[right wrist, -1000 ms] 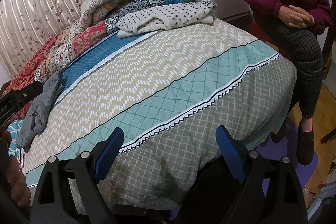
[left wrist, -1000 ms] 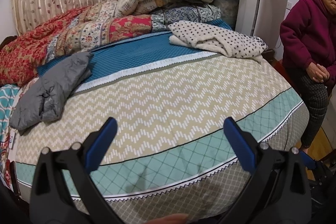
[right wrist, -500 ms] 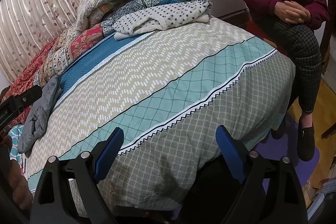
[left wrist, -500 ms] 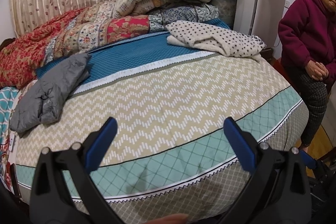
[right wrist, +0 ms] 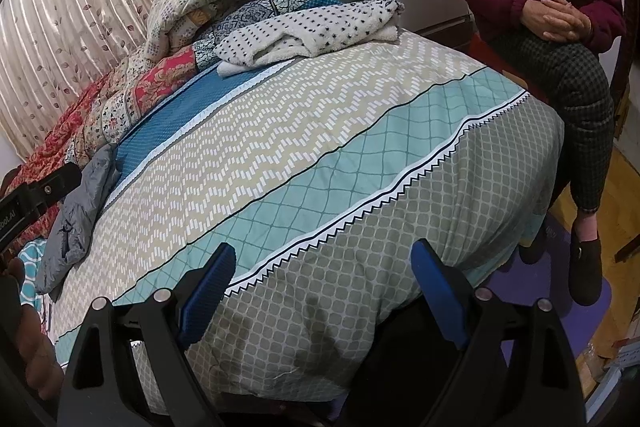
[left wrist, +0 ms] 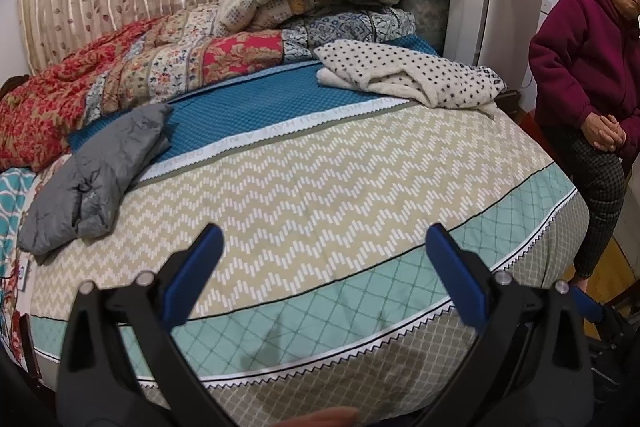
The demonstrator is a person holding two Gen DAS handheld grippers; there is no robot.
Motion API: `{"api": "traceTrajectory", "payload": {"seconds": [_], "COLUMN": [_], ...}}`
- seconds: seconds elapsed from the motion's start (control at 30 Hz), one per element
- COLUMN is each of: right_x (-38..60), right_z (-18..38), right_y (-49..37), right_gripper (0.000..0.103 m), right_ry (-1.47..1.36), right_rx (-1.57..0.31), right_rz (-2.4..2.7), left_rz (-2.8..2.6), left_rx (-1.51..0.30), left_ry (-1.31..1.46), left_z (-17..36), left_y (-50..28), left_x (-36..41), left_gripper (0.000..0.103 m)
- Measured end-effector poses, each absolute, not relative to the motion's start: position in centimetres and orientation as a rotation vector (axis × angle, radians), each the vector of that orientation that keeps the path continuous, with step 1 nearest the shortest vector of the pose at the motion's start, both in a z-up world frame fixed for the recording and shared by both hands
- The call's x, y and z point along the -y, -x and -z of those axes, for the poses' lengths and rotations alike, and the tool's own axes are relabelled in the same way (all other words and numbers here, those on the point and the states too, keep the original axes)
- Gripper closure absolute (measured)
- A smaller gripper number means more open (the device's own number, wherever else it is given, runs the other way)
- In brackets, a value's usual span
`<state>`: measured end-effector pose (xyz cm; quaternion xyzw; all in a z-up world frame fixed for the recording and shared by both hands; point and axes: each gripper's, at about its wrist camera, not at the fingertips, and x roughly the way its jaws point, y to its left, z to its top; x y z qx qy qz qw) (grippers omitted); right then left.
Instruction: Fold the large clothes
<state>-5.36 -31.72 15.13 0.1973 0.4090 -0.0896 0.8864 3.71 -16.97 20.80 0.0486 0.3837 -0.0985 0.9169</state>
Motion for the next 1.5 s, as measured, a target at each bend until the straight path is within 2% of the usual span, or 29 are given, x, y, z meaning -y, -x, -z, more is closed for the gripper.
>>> {"api": "traceTrajectory", "payload": {"seconds": [0.4, 1.5], "right_x": [33.5, 30.7], "right_z": [-15.4, -14.9], "right_y": [6.1, 5.3], "right_gripper": [0.022, 0.022], "right_ry": [-0.412, -0.351], "right_rx": [-0.778, -0.862], "right_rz": [0.227, 0.145], "left_rz": [0.241, 0.188], "left_rx": [-0.732, -0.754], "left_ry": [-0.085, -0.061], "left_z": [-21.7, -20.7], "left_y": [-4.0, -3.6], "left_x": [18.7, 15.3], "left_gripper": [0.006, 0.006]}}
